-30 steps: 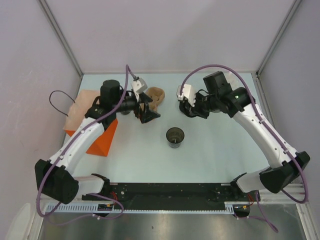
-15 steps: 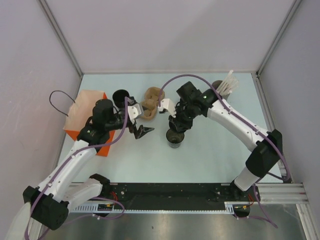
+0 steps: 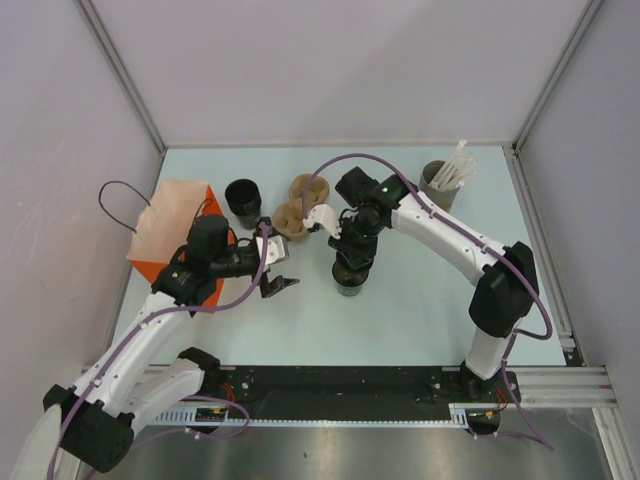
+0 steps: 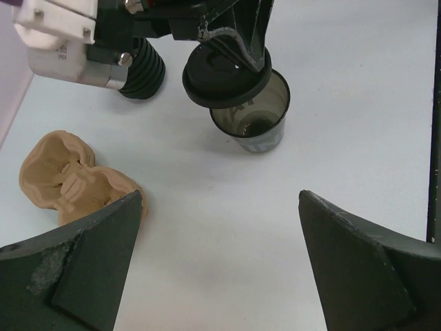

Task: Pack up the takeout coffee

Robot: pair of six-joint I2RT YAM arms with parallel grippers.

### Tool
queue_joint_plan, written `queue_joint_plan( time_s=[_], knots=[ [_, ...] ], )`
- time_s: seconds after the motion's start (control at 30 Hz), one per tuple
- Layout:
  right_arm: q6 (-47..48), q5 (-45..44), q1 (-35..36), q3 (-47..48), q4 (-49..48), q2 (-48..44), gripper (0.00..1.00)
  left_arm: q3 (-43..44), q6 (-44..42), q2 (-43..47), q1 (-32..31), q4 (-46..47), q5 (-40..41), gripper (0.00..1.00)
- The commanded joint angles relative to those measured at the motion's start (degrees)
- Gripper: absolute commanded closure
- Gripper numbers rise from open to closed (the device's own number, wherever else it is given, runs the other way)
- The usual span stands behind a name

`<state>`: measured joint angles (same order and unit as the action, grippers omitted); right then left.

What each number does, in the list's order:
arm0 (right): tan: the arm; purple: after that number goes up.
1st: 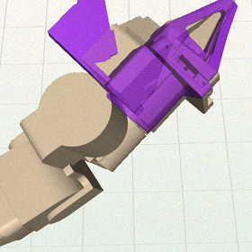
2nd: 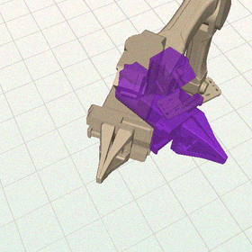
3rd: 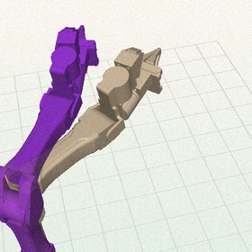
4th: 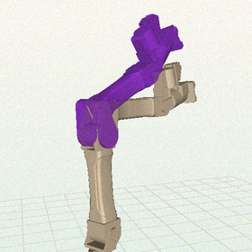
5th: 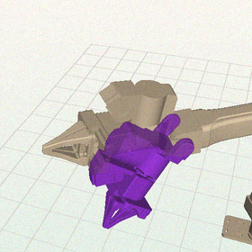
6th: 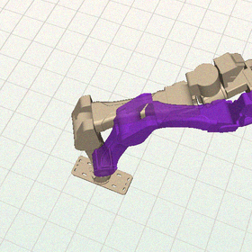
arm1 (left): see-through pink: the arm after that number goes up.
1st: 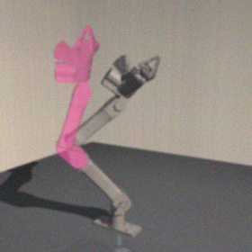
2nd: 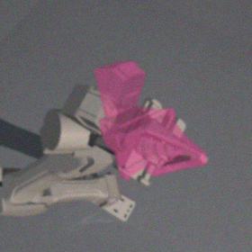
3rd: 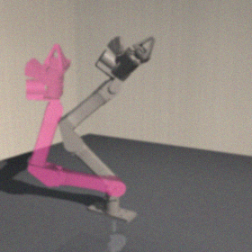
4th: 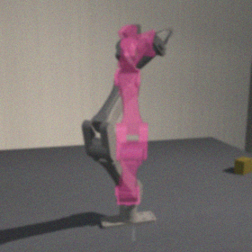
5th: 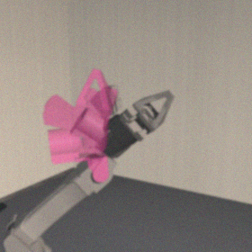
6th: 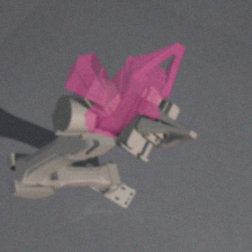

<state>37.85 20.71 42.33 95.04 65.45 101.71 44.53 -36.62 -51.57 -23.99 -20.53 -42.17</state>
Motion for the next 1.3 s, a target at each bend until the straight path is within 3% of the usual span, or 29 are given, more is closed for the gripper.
queue_joint_plan(
  time_s=[0.0, 1.27],
  knots=[
    [-1.5, -1.4, 1.3, 3.6, 2.0, 1.8, 1.0, 0.7, -3.5, 2.2, -0.3, -0.7, -2.0, 0.0],
    [-2.9, -7.7, 6.5, 6.6, 4.9, 7.1, 1.0, -1.5, -2.8, 4.5, -0.1, -1.0, -4.1, 0.0]
  ],
)
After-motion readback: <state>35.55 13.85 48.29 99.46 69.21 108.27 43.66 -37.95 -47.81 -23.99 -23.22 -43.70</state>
